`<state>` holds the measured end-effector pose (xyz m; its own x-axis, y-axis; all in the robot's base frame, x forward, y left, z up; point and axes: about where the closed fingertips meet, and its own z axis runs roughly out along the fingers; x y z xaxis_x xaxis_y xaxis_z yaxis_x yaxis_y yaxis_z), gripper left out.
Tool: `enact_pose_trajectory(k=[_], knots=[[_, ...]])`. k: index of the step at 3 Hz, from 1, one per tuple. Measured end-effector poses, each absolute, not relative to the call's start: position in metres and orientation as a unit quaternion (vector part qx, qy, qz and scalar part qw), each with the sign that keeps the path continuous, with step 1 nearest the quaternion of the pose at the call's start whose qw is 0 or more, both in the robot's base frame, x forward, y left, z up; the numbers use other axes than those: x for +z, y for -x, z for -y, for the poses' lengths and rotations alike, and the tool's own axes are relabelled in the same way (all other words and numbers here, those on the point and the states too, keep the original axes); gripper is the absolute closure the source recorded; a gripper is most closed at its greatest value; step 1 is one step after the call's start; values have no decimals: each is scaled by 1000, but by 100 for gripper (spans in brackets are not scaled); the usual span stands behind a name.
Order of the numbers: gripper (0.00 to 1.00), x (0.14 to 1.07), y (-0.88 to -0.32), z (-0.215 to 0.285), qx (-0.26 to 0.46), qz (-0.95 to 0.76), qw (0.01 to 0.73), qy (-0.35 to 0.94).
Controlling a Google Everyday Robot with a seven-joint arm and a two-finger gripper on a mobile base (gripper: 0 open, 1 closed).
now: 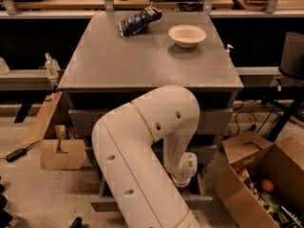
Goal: Open bottom drawer
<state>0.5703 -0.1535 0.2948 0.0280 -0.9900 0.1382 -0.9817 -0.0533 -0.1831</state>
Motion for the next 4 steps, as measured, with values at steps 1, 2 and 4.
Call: enact_pose_trajectory(k=[1, 2, 4], knots=[[100, 275, -581, 150, -82, -687, 58, 720], [100, 258, -597, 157, -58, -691, 115, 712], [100, 235, -603, 190, -53, -701, 151, 695]])
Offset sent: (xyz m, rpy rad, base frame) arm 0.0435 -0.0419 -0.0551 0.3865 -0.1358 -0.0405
